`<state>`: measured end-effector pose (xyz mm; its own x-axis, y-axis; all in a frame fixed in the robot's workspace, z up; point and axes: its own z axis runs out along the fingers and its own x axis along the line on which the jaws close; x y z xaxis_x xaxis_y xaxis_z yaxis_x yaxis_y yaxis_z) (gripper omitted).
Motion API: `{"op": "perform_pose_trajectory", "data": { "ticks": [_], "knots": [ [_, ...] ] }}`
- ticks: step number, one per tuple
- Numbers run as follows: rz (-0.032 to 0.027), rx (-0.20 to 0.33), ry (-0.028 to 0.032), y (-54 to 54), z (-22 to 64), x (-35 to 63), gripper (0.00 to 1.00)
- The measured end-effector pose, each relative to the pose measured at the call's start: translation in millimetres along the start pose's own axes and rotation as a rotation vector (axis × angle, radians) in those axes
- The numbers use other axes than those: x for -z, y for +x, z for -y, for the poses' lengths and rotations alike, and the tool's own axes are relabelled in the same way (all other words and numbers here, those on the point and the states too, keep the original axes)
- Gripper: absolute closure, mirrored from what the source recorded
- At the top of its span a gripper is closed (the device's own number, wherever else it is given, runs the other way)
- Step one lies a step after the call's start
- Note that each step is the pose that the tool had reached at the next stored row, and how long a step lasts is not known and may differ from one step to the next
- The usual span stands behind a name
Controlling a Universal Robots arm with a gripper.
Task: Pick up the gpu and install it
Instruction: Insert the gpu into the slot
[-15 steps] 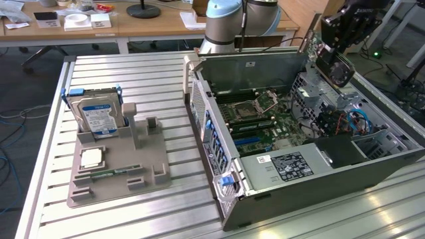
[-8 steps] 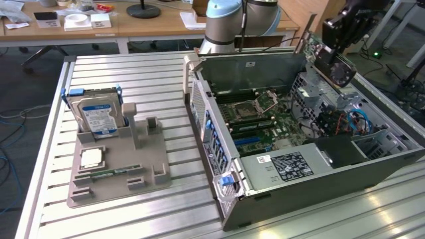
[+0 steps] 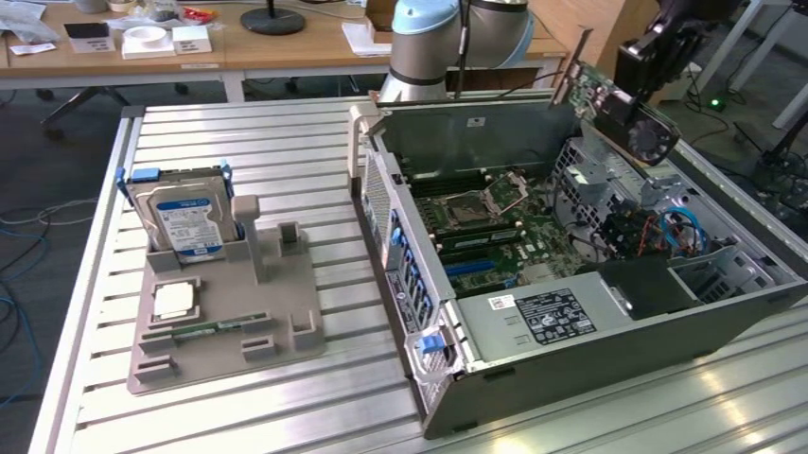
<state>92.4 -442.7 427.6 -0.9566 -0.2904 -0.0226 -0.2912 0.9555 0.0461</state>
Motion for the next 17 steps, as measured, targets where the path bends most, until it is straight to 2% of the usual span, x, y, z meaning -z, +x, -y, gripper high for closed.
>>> {"op": "perform_pose_trajectory", "data": {
  "ticks": [17],
  "knots": [
    [-0.0143,0.310,-0.0070,0.1,0.2,-5.4,0.74]
  ]
}}
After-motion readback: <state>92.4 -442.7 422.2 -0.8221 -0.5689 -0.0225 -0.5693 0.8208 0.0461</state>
